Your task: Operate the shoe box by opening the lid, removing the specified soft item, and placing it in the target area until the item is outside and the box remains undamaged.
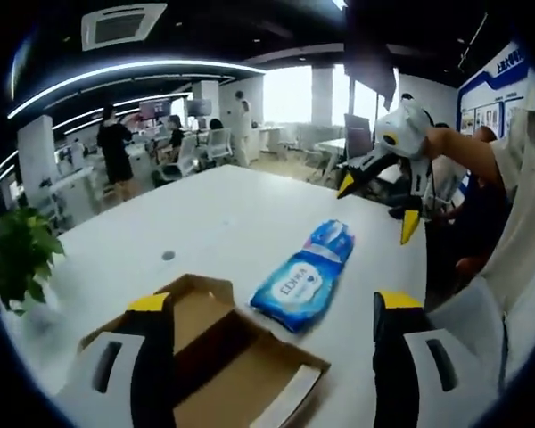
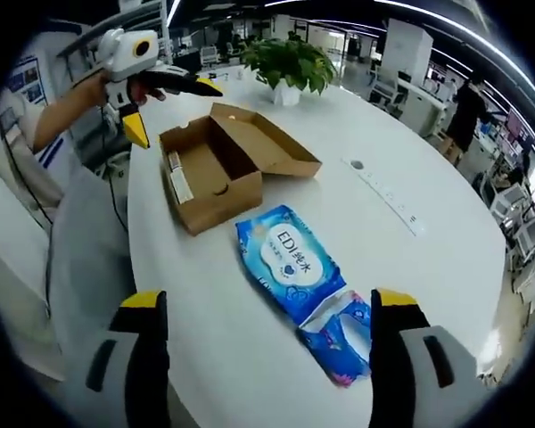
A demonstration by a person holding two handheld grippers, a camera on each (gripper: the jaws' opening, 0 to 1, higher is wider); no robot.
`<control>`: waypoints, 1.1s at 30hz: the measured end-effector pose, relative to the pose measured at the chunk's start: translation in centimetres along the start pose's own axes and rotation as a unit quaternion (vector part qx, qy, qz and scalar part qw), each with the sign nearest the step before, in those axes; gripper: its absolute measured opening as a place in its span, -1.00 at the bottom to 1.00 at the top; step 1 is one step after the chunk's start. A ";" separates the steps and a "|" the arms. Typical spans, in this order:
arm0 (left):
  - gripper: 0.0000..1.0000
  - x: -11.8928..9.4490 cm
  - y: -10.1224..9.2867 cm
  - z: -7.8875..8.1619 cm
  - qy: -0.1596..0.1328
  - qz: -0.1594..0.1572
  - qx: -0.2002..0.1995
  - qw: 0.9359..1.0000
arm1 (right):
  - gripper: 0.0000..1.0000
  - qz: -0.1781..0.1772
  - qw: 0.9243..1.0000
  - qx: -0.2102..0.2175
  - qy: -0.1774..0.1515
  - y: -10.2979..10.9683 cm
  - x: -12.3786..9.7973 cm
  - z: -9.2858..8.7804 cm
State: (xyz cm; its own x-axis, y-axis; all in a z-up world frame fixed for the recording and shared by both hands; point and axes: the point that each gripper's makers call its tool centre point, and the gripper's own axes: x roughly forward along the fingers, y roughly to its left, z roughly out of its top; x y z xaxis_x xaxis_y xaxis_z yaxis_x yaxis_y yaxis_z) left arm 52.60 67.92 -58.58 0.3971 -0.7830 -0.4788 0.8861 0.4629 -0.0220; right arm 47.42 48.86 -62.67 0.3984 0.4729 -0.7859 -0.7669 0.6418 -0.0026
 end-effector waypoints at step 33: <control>1.00 -9.6 2.6 -5.9 -0.006 0.075 -0.061 0.995 | 0.65 0.078 0.992 -0.097 -0.024 3.7 6.0 7.8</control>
State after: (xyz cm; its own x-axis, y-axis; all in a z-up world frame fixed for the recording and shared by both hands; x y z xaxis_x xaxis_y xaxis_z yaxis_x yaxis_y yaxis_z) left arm 49.67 79.06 -59.23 0.5264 -0.7060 -0.4738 0.7816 0.6211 -0.0571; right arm 50.87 58.71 -62.57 0.2863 0.5885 -0.7561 -0.9020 0.4317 -0.0056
